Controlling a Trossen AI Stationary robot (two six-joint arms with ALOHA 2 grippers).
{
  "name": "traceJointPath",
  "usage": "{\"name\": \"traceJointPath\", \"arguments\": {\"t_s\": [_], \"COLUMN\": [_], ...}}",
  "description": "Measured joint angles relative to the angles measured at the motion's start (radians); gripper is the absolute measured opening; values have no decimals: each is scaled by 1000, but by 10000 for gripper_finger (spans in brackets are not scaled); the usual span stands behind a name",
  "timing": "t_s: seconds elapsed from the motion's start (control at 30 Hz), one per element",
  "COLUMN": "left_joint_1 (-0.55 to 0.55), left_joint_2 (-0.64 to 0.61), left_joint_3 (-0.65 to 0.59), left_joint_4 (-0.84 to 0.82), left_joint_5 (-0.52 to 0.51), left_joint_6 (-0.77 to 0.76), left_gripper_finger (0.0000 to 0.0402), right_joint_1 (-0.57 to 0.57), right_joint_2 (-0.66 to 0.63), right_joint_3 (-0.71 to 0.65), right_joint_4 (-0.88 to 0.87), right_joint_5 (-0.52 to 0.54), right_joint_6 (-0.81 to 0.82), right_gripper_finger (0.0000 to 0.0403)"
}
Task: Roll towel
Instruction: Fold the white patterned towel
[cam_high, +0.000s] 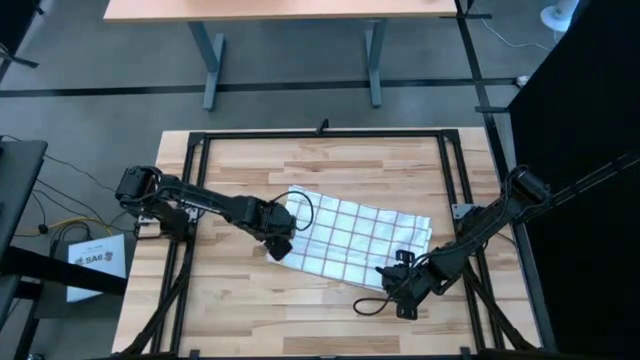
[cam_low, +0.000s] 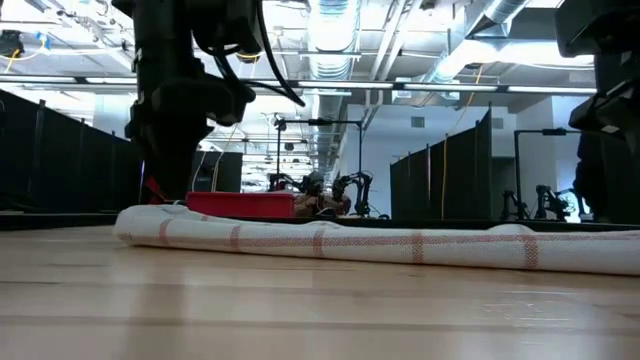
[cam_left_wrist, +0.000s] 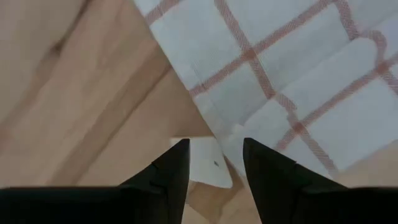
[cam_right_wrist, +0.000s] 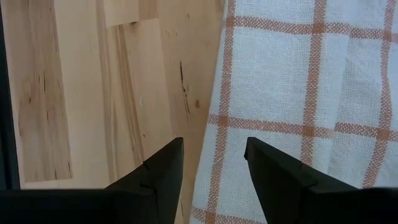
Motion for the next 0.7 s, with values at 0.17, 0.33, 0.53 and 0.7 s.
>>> {"name": "traceJointPath", "arguments": {"t_s": [0.17,0.33,0.53,0.7], "left_joint_1": [20,19,19,19], "left_joint_2": [0,0,0,0], "left_joint_3": [0,0,-78,-90], "left_joint_4": [39,43,96,123], "left_joint_5": [57,78,138,155], "left_joint_6": [-26,-41,-91,-98], "left_gripper_finger": [134,134,134,134], "right_joint_1": [3,3,3,3], "right_joint_2": [0,0,0,0], "right_joint_3": [0,0,0,0], "right_joint_4": [0,0,0,0], "right_joint_5": [1,1,1,1], "right_joint_6": [-11,-18,-18,-19], "right_gripper_finger": [162,162,162,162]}}
